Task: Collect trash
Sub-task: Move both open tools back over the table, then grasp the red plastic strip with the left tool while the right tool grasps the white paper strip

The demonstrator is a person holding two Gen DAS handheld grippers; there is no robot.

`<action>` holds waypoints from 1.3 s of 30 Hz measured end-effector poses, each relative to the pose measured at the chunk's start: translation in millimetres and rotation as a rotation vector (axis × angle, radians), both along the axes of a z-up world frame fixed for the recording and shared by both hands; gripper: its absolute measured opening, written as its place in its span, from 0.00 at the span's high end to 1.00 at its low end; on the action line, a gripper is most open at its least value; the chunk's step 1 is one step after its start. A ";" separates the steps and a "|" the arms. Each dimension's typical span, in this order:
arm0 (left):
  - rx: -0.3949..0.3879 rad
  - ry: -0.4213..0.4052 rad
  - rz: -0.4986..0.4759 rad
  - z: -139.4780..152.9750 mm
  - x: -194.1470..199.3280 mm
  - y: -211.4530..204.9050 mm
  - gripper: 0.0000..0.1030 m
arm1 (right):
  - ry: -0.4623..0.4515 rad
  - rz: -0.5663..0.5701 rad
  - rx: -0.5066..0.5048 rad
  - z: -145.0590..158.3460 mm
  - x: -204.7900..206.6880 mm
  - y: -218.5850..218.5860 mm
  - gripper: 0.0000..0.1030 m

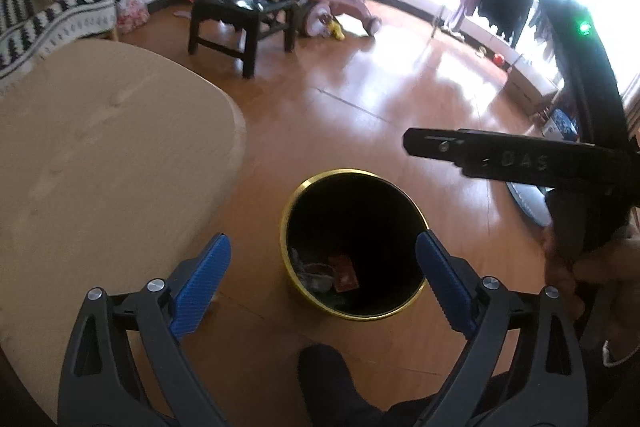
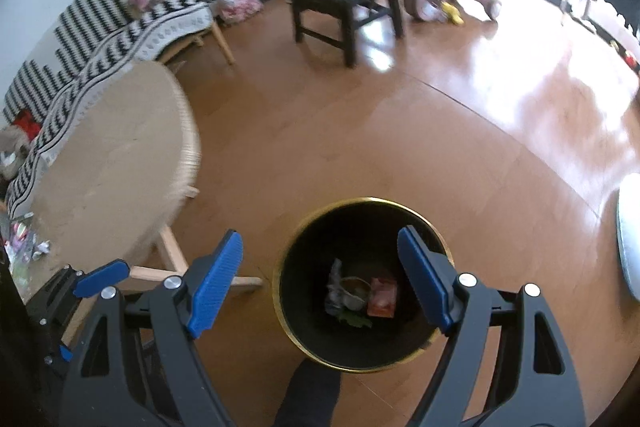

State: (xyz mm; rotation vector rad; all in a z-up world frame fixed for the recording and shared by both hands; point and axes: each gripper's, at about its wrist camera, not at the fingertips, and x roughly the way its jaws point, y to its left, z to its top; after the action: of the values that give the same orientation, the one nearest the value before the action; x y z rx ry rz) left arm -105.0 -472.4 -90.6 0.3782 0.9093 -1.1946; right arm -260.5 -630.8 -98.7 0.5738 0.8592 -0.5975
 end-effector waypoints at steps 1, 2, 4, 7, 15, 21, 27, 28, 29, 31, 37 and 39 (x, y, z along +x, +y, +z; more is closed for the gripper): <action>-0.012 -0.010 0.016 7.9 5.8 11.4 0.11 | -0.008 0.020 -0.004 4.7 7.7 7.9 0.25; -0.018 -0.019 0.034 14.1 11.3 22.4 0.11 | -0.016 0.050 -0.009 10.9 19.6 19.4 0.25; -0.029 -0.035 0.075 26.1 24.2 46.6 0.11 | -0.031 0.098 -0.016 21.4 38.0 38.8 0.24; -0.033 -0.064 0.134 40.9 42.3 82.9 0.10 | -0.058 0.189 -0.035 38.5 71.2 76.3 0.21; 0.001 -0.140 0.345 58.5 92.2 215.0 0.10 | -0.118 0.431 -0.004 63.7 170.7 183.8 0.21; 0.068 -0.180 0.517 51.6 124.3 319.1 0.10 | -0.125 0.631 0.007 71.0 245.5 268.5 0.20; 0.135 -0.132 0.743 27.5 160.5 430.4 0.10 | -0.063 0.815 -0.012 49.6 311.9 350.0 0.18; 0.137 -0.121 0.765 25.0 164.8 441.4 0.10 | -0.049 0.839 -0.024 44.2 320.0 361.6 0.18; 0.145 -0.108 0.794 20.3 169.4 455.5 0.10 | -0.033 0.862 -0.038 38.1 327.1 370.9 0.18; 0.153 -0.092 0.821 13.5 175.8 473.3 0.10 | 0.007 0.900 -0.081 24.6 341.2 385.2 0.18; 0.163 -0.037 0.831 -3.0 185.0 493.9 0.10 | 0.065 0.924 -0.148 1.5 367.7 398.1 0.18; 0.175 -0.032 0.819 -9.5 185.5 493.6 0.10 | 0.075 0.926 -0.130 -5.0 372.4 396.9 0.18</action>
State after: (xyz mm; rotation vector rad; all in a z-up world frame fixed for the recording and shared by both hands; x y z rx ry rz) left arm 80.5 21.2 -100.1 0.1299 1.0027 -0.3587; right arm 111.8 -233.9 -103.7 -0.0029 1.0346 0.1737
